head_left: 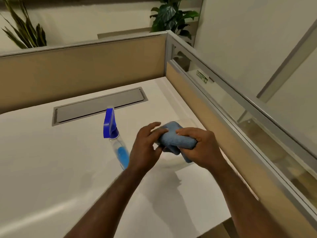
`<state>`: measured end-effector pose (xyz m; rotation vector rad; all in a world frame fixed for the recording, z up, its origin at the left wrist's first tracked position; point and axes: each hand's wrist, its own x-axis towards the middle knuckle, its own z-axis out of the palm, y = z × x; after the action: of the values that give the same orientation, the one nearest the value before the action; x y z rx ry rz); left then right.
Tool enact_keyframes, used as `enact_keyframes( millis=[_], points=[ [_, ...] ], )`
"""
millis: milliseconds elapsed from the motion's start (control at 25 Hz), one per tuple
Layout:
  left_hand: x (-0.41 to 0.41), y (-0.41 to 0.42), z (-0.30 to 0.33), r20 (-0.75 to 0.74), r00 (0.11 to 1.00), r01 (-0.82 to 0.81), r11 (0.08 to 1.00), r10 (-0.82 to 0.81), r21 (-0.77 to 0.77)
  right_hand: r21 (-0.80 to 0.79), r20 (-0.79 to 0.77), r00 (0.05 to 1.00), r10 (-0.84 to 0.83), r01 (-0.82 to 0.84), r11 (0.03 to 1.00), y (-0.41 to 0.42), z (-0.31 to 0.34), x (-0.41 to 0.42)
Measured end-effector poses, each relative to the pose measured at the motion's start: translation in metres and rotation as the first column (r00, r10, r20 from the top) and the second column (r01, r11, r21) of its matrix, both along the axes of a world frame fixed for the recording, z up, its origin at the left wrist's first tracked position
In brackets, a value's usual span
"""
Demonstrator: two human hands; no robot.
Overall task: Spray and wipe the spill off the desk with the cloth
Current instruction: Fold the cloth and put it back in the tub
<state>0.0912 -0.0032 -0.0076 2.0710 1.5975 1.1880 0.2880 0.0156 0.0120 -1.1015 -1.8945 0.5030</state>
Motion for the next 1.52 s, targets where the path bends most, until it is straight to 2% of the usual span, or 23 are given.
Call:
enact_keyframes(
  millis=[80,160,200,240,280,320,360,400,480,520,600,680,720,760,840,880,960,1080,1160,1280,1360,1440,1520],
  points=[
    [0.016,0.013,0.005,0.041,0.97,-0.238,0.97,0.239,-0.046,0.322,0.028,0.993,-0.118,0.103,0.941,0.003,-0.018,-0.005],
    [0.029,0.026,0.009,0.099,0.948,-0.279,0.941,0.301,-0.191,0.515,0.081,0.97,-0.231,0.158,0.843,0.006,-0.038,-0.012],
    [0.033,0.031,0.009,0.166,0.949,-0.22,0.938,0.27,-0.266,0.555,0.093,0.963,-0.255,0.162,0.816,0.009,-0.047,-0.013],
    [0.036,0.036,0.007,0.316,0.919,-0.122,0.934,0.234,-0.337,0.573,0.097,0.963,-0.252,0.153,0.805,0.014,-0.055,-0.013],
    [0.038,0.039,0.006,0.532,0.816,0.004,0.918,0.226,-0.397,0.58,0.102,0.966,-0.239,0.138,0.803,0.019,-0.062,-0.011],
    [0.04,0.042,0.005,0.694,0.673,0.101,0.897,0.258,-0.431,0.58,0.113,0.968,-0.225,0.12,0.806,0.023,-0.067,-0.01],
    [0.041,0.045,0.003,0.773,0.558,0.143,0.882,0.304,-0.45,0.573,0.136,0.968,-0.211,0.097,0.814,0.026,-0.072,-0.009],
    [0.043,0.049,0.0,0.786,0.523,0.144,0.875,0.329,-0.462,0.564,0.17,0.966,-0.197,0.068,0.823,0.028,-0.075,-0.009],
    [0.045,0.055,-0.005,0.725,0.591,0.047,0.882,0.354,-0.469,0.536,0.247,0.962,-0.118,-0.034,0.843,0.03,-0.078,-0.007],
    [0.045,0.057,-0.008,0.701,0.617,-0.006,0.893,0.358,-0.45,0.495,0.272,0.961,-0.05,-0.095,0.863,0.03,-0.078,-0.005],
    [0.041,0.06,-0.014,0.736,0.58,-0.004,0.905,0.348,-0.425,0.337,0.212,0.974,0.077,-0.147,0.93,0.035,-0.072,0.001],
    [0.034,0.062,-0.015,0.792,0.541,0.09,0.917,0.282,-0.389,0.054,0.015,0.996,0.083,-0.084,0.995,0.05,-0.062,0.007],
    [0.032,0.062,-0.015,0.807,0.531,0.124,0.919,0.258,-0.375,-0.126,-0.066,0.996,0.054,-0.062,0.99,0.06,-0.057,0.01],
    [0.031,0.062,-0.016,0.819,0.521,0.146,0.921,0.239,-0.362,-0.302,-0.129,0.99,0.057,-0.094,0.949,0.071,-0.052,0.012],
    [0.033,0.064,-0.016,0.824,0.522,0.168,0.921,0.22,-0.352,-0.546,-0.309,0.94,0.146,-0.301,0.782,0.087,-0.049,0.013],
    [0.034,0.063,-0.016,0.811,0.544,0.16,0.921,0.217,-0.354,-0.59,-0.413,0.895,0.169,-0.404,0.699,0.091,-0.049,0.011],
    [0.035,0.062,-0.016,0.725,0.648,0.089,0.922,0.233,-0.376,-0.603,-0.514,0.847,0.137,-0.47,0.645,0.092,-0.053,0.007],
    [0.03,0.056,-0.02,0.436,0.875,-0.038,0.928,0.21,-0.371,-0.597,-0.505,0.86,0.071,-0.408,0.691,0.086,-0.062,-0.001],
    [0.026,0.051,-0.024,0.226,0.966,-0.036,0.934,0.123,-0.356,-0.599,-0.497,0.867,0.035,-0.371,0.709,0.083,-0.066,-0.004],
    [0.02,0.043,-0.031,0.008,1.0,-0.02,0.926,0.025,-0.377,-0.639,-0.463,0.886,0.0,-0.334,0.693,0.084,-0.069,-0.003],
    [0.016,0.038,-0.034,-0.166,0.986,-0.057,0.92,-0.009,-0.387,-0.667,-0.435,0.9,0.016,-0.334,0.666,0.086,-0.07,-0.002],
    [0.014,0.037,-0.036,-0.292,0.956,-0.094,0.91,-0.032,-0.405,-0.707,-0.438,0.899,0.027,-0.363,0.607,0.09,-0.07,-0.002],
    [0.013,0.036,-0.038,-0.343,0.938,-0.119,0.887,-0.048,-0.447,-0.761,-0.464,0.886,-0.007,-0.394,0.515,0.092,-0.072,-0.004]
  ],
)
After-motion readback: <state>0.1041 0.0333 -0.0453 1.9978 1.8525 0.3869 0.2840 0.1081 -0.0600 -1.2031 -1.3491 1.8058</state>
